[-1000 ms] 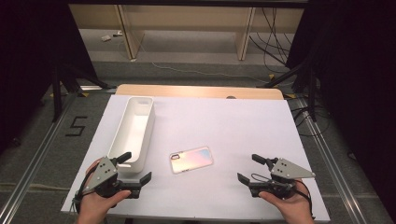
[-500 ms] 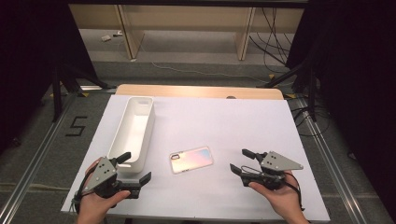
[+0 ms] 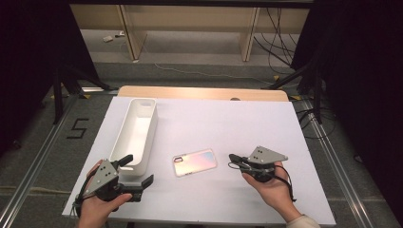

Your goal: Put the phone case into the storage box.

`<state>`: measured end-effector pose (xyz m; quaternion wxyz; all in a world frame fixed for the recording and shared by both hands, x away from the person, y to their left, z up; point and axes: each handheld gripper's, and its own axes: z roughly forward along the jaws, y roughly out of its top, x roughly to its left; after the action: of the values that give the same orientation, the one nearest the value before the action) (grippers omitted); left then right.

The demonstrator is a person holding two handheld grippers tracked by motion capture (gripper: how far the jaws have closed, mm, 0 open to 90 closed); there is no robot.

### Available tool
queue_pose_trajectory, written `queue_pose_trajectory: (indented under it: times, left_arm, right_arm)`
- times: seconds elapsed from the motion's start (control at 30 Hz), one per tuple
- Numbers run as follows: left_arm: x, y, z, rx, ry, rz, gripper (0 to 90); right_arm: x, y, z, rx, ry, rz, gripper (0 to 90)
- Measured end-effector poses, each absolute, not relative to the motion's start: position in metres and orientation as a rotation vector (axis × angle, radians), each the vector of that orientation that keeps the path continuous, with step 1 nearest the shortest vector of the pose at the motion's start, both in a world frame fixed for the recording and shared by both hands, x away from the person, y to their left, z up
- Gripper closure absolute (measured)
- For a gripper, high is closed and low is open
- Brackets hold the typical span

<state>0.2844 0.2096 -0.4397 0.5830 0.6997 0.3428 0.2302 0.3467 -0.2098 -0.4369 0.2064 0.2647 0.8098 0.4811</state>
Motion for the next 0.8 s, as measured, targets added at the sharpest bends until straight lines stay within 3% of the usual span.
queue_pose_trajectory:
  times: [0.8]
  left_arm:
    - [0.284,0.21,-0.44,1.642,0.806,0.532,2.7]
  right_arm:
    - [0.398,-0.157,-0.466,0.812,2.537,1.145,90.0]
